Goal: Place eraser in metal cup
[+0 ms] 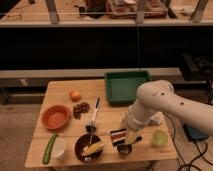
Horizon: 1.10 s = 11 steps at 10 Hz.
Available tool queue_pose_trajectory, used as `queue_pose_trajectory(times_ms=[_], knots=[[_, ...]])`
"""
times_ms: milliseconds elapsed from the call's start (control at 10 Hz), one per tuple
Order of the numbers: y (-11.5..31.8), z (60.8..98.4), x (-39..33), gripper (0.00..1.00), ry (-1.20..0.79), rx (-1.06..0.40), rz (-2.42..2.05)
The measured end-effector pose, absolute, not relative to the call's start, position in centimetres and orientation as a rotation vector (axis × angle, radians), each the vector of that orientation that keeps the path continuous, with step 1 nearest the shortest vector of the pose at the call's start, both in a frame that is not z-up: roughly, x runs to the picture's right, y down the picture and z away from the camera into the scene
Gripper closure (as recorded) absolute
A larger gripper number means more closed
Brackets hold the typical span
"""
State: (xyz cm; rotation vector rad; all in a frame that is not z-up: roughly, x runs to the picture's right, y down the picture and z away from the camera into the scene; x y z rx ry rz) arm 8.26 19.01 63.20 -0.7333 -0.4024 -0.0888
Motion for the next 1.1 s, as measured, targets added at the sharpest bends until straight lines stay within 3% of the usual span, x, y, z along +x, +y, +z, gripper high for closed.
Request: queue_pose_trajectory(times_ms=[1100], knots=[[24.6,65.6,6.9,1.0,-0.39,-0.744,-0.13]])
